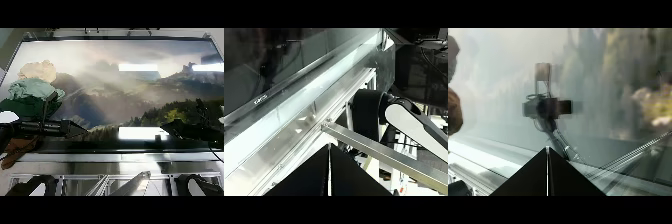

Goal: Fold the shirts.

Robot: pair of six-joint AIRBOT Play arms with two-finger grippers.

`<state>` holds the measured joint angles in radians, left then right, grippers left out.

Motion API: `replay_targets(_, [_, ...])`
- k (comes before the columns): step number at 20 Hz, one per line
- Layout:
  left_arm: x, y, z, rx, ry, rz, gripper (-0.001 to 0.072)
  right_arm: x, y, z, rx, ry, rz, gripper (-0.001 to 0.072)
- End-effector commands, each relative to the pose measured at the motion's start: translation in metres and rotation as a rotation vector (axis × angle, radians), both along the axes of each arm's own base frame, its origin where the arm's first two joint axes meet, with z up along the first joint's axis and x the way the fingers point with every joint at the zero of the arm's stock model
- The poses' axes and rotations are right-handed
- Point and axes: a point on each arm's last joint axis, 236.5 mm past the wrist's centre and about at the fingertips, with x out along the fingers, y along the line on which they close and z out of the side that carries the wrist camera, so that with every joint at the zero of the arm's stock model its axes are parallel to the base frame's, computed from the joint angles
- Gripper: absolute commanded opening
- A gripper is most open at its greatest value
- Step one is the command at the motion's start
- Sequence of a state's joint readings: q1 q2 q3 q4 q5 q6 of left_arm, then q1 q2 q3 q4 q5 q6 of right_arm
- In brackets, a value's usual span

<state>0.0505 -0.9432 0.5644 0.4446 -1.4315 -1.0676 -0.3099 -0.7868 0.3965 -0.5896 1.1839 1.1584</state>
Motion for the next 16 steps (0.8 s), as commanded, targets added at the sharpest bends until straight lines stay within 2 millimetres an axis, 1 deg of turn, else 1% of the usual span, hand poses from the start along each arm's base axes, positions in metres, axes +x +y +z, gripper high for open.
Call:
replay_targets(1, [0.0,0.0,0.0,0.0,-0.001,0.0,0.0003,0.0,0.0,0.0,0.001,0.0,0.002,0.0014])
replay_targets(3, [-0.001,0.0,0.001,-0.002,0.0,-0.005,0.0002,0.0,0.0,0.0,0.001,0.0,0.001,0.0014])
replay_targets(4, [0.002,0.003,0.002,0.011,-0.015,-0.007,0.0,0.0,0.0,0.0,0.001,0.0,0.001,0.0014])
replay_targets(5, [0.011,0.012,0.008,0.048,-0.053,-0.003,-0.0001,0.0,0.001,0.0,0.001,0.0,0.002,0.0014])
replay_targets(6, [0.028,0.028,0.016,0.103,-0.093,0.034,-0.0001,0.0,0.0,0.0,0.001,0.0,0.001,0.0014])
replay_targets(7, [0.053,0.054,0.027,0.186,-0.146,0.109,-0.0001,0.0,0.0,0.0,0.001,0.0,0.001,0.0014])
replay_targets(9, [0.102,0.125,0.054,0.381,-0.282,0.284,0.0009,0.0,0.0,0.0,0.001,0.0,0.001,0.0014])
replay_targets(10, [0.123,0.162,0.073,0.468,-0.349,0.364,0.0288,0.0,0.0,0.0,0.001,0.0,0.001,0.0014])
replay_targets(11, [0.14,0.194,0.089,0.536,-0.407,0.433,0.0623,0.0,0.0,0.0,0.001,0.0,0.001,0.0014])
replay_targets(12, [0.16,0.224,0.106,0.589,-0.474,0.503,0.0708,0.0,0.0,0.0,0.001,0.0,0.001,0.0014])
replay_targets(13, [0.177,0.248,0.118,0.626,-0.525,0.551,0.0708,0.0,0.0,0.0,0.001,0.0,0.001,0.0014])
replay_targets(14, [0.197,0.273,0.124,0.667,-0.56,0.598,0.0708,0.001,0.0,0.0,-0.001,-0.002,-0.003,0.0014])
replay_targets(15, [0.218,0.294,0.125,0.696,-0.585,0.64,0.0708,0.005,-0.004,-0.001,-0.013,-0.013,-0.022,0.0014])
replay_targets(16, [0.243,0.315,0.121,0.724,-0.601,0.677,0.0708,0.009,-0.007,-0.001,-0.022,-0.021,-0.036,0.0014])
